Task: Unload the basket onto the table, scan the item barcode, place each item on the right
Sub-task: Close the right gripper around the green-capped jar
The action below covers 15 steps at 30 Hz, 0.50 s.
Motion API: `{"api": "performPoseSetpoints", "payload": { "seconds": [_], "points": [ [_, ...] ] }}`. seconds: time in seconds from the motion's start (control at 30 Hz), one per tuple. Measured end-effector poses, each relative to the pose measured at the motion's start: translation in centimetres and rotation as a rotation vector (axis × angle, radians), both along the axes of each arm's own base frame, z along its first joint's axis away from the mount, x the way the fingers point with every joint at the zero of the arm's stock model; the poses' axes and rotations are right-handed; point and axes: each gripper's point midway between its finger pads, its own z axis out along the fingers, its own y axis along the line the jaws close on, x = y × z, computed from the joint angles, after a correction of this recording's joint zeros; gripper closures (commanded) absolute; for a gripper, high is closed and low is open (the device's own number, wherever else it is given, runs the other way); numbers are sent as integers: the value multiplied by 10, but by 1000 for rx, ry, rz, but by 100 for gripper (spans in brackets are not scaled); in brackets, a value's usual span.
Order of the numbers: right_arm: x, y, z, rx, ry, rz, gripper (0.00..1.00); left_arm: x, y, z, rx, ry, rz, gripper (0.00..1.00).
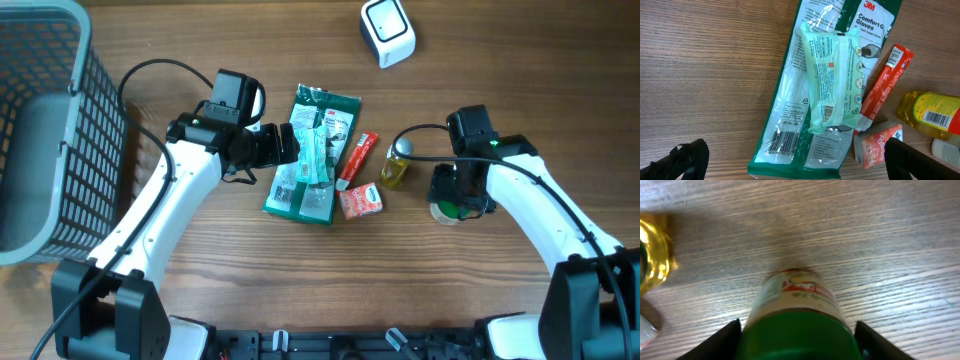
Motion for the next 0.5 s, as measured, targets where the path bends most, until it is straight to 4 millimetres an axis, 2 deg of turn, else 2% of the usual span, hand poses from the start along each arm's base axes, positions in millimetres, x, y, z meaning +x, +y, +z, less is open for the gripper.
{"api": "performPoseSetpoints", "payload": {
  "seconds": [0.13, 0.23, 0.3, 0.4, 0.5],
  "points": [
    [-4, -1, 0, -1, 16, -17, 41, 0, 0, 0, 0, 0, 0, 0],
    [-13, -2, 0, -3, 46, -85, 35, 0, 0, 0, 0, 0, 0, 0],
    [-16, -1, 0, 5, 59, -134, 26, 0, 0, 0, 0, 0, 0, 0],
    [-22, 11, 0, 85, 91, -172, 11, 0, 0, 0, 0, 0, 0, 0],
    [-25, 22, 0, 144, 113, -162, 3, 0, 0, 0, 0, 0, 0, 0]
  ]
}}
